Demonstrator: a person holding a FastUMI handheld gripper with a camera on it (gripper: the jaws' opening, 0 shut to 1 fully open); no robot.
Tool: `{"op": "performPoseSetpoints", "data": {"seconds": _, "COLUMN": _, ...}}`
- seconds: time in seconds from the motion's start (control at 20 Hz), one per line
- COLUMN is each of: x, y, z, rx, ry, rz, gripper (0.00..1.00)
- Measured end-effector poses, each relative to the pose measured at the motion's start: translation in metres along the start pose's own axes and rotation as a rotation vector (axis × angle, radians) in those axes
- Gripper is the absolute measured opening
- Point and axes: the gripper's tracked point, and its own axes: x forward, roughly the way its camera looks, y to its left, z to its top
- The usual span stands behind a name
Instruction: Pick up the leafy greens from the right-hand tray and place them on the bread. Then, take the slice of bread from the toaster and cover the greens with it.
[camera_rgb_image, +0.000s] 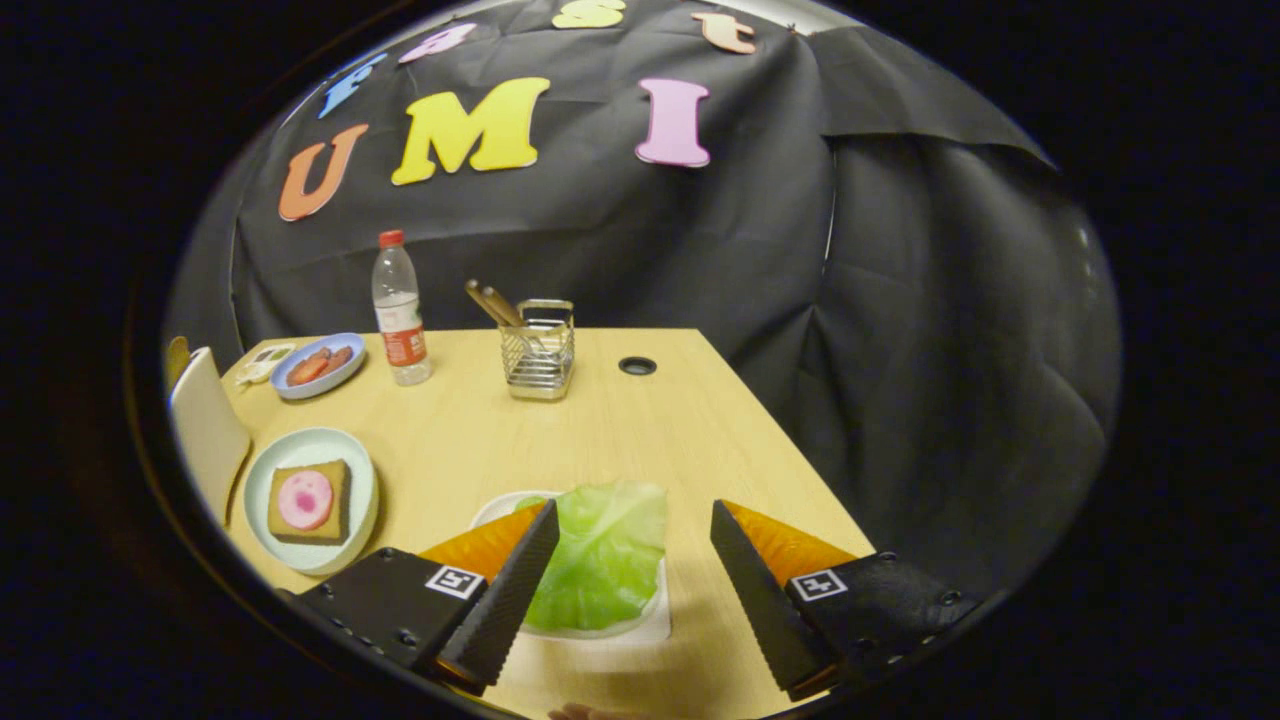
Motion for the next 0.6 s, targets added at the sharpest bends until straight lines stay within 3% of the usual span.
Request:
{"op": "performPoseSetpoints", "data": {"seconds": 0.25, "x": 0.038, "y": -0.003, "z": -0.012, "rx": 0.012, "ry": 0.097, "rz": -0.004, "gripper": 0.95}}
{"op": "performPoseSetpoints", "data": {"seconds": 0.6, "x": 0.052, "y": 0.001, "z": -0.019, "rx": 0.052, "ry": 0.152, "rz": 0.015, "gripper": 0.56}}
